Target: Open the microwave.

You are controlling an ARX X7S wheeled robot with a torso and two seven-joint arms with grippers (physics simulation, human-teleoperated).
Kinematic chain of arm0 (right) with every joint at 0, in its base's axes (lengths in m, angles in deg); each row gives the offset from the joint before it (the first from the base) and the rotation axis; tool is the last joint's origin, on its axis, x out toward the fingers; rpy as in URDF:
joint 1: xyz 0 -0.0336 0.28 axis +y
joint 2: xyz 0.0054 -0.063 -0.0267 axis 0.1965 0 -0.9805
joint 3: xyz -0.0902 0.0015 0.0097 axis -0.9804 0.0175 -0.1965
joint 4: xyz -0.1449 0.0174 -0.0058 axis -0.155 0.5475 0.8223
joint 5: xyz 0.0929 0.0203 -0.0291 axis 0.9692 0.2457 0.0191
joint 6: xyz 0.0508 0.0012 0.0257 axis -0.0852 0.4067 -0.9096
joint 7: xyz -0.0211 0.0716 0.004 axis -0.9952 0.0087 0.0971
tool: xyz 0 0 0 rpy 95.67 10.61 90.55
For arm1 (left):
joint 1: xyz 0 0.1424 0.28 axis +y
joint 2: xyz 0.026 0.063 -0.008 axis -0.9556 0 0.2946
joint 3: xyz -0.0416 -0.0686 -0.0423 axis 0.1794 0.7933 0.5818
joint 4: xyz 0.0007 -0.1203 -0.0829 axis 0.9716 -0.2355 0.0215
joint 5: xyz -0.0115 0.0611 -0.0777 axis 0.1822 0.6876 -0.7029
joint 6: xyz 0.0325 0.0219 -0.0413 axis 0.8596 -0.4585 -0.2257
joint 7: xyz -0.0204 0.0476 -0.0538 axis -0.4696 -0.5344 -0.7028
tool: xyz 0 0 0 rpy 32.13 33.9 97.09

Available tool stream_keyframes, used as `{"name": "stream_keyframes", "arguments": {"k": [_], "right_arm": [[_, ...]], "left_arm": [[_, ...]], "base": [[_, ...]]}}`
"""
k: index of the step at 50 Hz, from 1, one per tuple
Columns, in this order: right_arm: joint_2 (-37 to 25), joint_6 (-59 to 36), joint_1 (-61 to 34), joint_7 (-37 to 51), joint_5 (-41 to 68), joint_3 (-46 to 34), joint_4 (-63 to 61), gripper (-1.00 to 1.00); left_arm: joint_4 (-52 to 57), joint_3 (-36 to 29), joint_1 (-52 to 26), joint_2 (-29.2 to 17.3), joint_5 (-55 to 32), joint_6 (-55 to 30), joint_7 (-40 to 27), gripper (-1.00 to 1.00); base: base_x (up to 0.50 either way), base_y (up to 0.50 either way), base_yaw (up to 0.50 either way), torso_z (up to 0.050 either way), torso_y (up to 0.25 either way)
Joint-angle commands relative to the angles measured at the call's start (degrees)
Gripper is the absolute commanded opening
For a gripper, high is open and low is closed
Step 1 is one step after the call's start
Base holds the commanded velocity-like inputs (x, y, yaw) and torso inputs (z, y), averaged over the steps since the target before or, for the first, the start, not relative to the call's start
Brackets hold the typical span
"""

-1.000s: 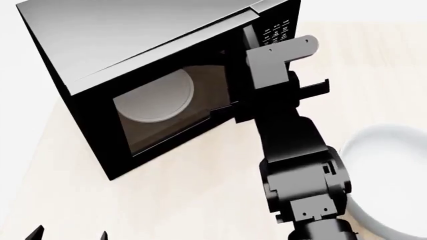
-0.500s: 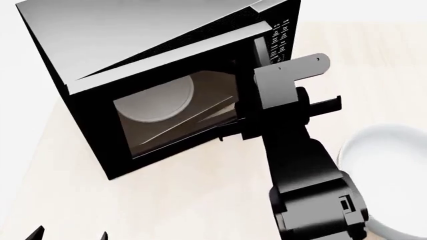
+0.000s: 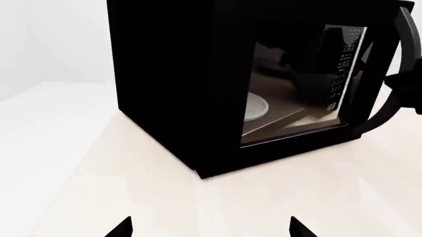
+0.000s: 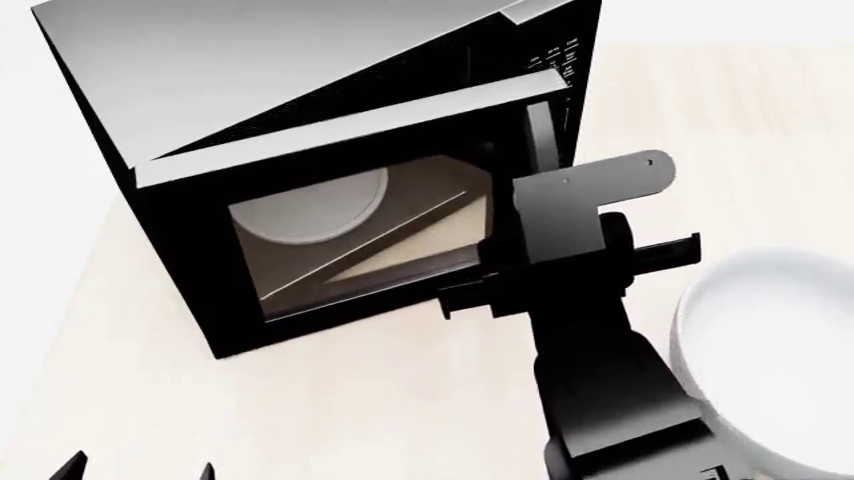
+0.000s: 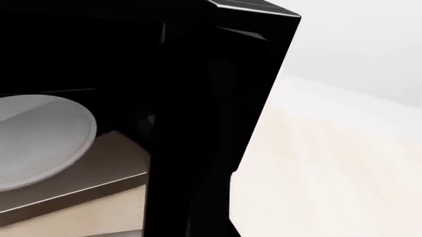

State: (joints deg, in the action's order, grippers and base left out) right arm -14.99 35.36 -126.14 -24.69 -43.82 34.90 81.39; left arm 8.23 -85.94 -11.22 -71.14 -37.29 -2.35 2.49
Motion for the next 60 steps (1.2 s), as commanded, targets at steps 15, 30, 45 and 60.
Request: {"name": "stream_keyframes", "arguments": {"k": [15, 30, 45, 60], "right_arm": [[-1.4, -1.1, 6.9, 1.6, 4.8, -0.7, -14.0, -1.00], [-2.3, -1.5, 9.8, 3.2, 4.9, -1.4, -19.0, -1.00], [-3.0, -1.5, 12.1, 4.1, 5.2, -1.7, -22.8, -1.00], [-3.4, -1.0, 13.6, 4.7, 5.8, -1.4, -24.2, -1.00]], "left_arm": [[0.0, -0.2, -0.3, -0.3, -0.3, 0.0, -0.5, 1.00], [0.3, -0.5, 0.0, -0.6, -0.4, 0.1, -0.7, 1.00], [0.0, -0.5, -0.3, -0.8, -1.1, 0.3, -0.6, 1.00], [0.2, -0.5, -0.3, -1.0, -1.4, 0.3, -0.9, 1.00]], "base": [[0.00, 0.00, 0.00, 0.001, 0.002], [0.00, 0.00, 0.00, 0.000, 0.002], [0.00, 0.00, 0.00, 0.001, 0.003], [0.00, 0.00, 0.00, 0.001, 0.003]]}}
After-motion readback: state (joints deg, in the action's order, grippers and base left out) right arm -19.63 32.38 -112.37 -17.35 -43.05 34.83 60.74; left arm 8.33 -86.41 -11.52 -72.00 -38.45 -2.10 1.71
